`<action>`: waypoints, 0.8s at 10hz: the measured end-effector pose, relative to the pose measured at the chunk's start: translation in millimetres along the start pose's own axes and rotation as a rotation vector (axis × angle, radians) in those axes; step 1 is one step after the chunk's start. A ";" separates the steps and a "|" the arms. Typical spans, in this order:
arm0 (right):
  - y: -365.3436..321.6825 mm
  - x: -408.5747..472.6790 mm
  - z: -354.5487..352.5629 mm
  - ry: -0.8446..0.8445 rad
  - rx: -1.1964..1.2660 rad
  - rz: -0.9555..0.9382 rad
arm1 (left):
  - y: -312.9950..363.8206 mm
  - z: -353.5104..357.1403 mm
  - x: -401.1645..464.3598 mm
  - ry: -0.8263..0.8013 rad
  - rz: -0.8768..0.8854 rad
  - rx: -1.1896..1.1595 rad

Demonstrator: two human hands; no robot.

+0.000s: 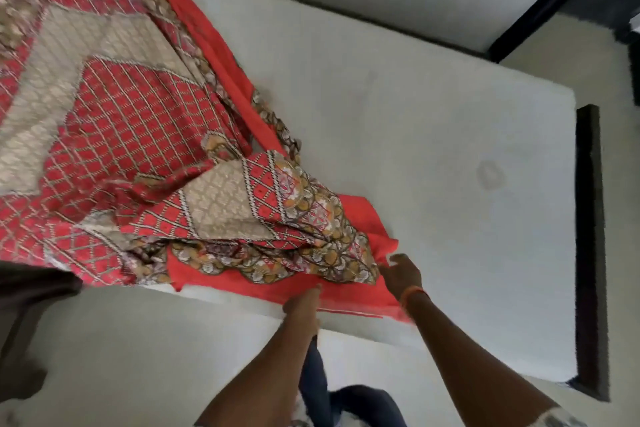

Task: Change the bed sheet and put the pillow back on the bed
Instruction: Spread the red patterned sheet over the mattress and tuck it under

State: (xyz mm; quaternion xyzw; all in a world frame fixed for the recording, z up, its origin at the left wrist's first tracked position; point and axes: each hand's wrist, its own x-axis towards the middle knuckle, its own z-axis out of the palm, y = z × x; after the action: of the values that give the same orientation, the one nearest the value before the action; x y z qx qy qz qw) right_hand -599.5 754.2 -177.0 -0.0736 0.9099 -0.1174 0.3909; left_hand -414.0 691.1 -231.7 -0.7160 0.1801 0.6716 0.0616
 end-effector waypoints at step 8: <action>16.9 102.2 -178.6 -0.494 0.647 -0.099 | -32.5 134.7 -114.9 0.404 0.132 -1.008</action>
State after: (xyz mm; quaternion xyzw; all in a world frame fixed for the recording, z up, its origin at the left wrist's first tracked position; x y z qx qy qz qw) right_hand -800.2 775.2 -133.5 -0.0167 0.7001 -0.3952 0.5945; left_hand -533.3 785.9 -135.8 -0.7589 -0.1110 0.5261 -0.3673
